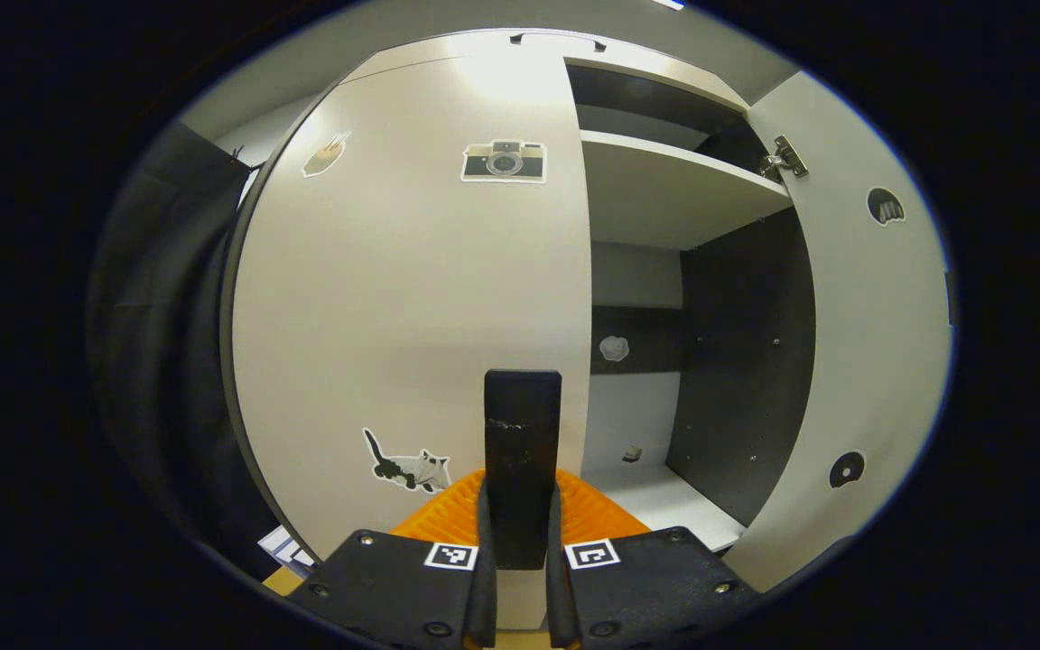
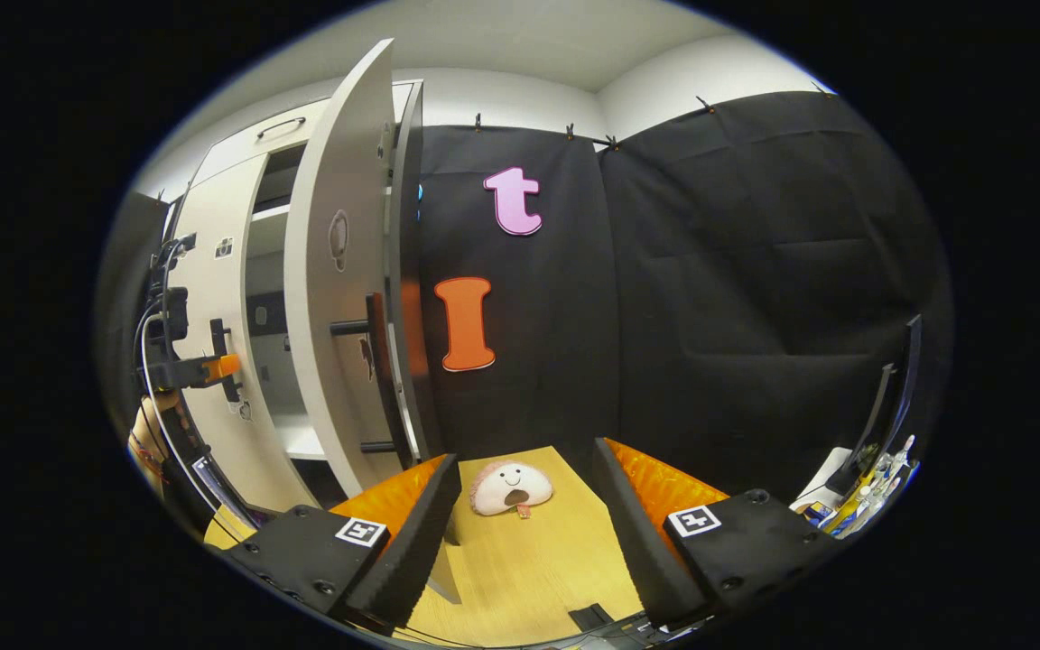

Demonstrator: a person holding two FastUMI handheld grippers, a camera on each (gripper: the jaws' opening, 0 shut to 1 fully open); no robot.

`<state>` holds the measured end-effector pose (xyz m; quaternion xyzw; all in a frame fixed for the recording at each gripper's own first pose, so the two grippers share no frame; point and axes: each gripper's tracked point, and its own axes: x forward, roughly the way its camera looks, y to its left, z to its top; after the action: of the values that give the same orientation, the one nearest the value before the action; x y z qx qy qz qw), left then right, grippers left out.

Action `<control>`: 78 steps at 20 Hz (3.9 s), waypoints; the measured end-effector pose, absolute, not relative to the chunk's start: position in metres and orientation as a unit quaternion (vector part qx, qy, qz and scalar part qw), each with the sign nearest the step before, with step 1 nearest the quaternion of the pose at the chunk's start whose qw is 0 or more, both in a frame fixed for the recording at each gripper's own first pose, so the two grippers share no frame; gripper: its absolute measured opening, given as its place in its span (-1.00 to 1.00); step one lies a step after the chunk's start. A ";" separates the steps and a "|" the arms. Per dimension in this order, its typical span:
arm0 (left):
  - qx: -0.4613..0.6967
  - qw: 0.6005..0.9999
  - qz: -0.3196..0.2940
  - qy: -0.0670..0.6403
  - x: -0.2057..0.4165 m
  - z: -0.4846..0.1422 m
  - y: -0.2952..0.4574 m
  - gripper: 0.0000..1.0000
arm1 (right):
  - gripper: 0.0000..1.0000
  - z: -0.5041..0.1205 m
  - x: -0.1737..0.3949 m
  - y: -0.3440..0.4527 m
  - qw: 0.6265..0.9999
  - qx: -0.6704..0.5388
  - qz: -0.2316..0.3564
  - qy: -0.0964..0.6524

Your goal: Open the right door of the double-door shoe cabinet with the right hand, and open the left door with the left hand.

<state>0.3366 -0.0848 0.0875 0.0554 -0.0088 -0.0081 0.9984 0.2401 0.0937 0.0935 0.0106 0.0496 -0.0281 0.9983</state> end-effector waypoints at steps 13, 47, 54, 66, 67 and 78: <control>0.046 0.996 -0.070 0.002 0.269 0.089 -0.042 -0.64 | 0.96 0.098 0.226 0.122 0.999 0.006 -0.004 0.035; 0.084 0.996 0.032 -0.020 0.156 0.111 0.120 -0.96 | 0.84 0.085 0.221 0.168 0.997 0.009 0.056 0.058; 0.055 0.996 0.074 -0.013 0.136 0.108 0.169 -0.92 | 0.83 0.085 0.222 0.175 0.996 0.008 0.070 0.060; 0.022 0.997 0.079 -0.010 0.071 0.112 0.142 -0.27 | 0.96 0.097 0.225 0.159 0.998 0.002 0.042 0.039; 0.024 0.996 0.082 -0.015 0.067 0.115 0.140 -0.19 | 0.96 0.099 0.225 0.157 0.998 0.000 0.041 0.036; 0.014 0.995 0.100 -0.027 0.040 0.124 0.122 0.77 | 0.96 0.106 0.228 0.162 0.998 -0.011 0.056 0.018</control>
<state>0.0399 0.1219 0.1241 0.0139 -0.0268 0.0997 0.9946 0.2275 0.1619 0.1064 -0.0106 0.0175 0.0562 0.9982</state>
